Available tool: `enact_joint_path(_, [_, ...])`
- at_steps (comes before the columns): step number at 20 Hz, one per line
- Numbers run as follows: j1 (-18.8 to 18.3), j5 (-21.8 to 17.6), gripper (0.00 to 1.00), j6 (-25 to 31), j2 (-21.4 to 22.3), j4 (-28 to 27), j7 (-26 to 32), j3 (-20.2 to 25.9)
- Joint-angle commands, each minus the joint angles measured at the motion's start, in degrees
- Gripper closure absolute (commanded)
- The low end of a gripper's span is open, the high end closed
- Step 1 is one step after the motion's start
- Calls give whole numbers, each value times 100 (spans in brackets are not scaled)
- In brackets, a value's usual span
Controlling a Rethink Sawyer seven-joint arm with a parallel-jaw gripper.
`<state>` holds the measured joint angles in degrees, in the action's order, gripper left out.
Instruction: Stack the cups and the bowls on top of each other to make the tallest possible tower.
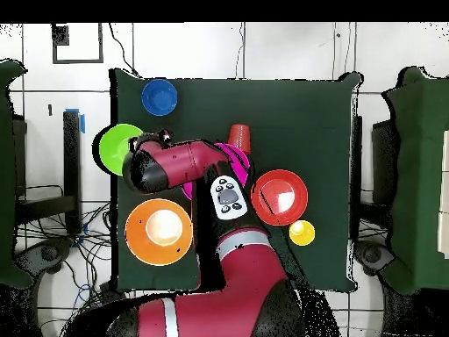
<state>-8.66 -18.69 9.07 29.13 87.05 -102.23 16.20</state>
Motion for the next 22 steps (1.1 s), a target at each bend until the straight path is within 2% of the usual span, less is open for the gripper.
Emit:
enact_joint_path(1, [221, 56, 0, -510, -464, 134, -1036, -383])
enact_joint_path(7, [239, 90, 0, -542, -609, 23, -858, -380])
enact_joint_path(13, [594, 95, 0, -443, -513, -100, -838, -751])
enact_joint_path(19, [655, 153, 0, -148, -331, -181, -688, -705])
enact_joint_path(22, [696, 170, 0, -44, -374, -345, -589, -614])
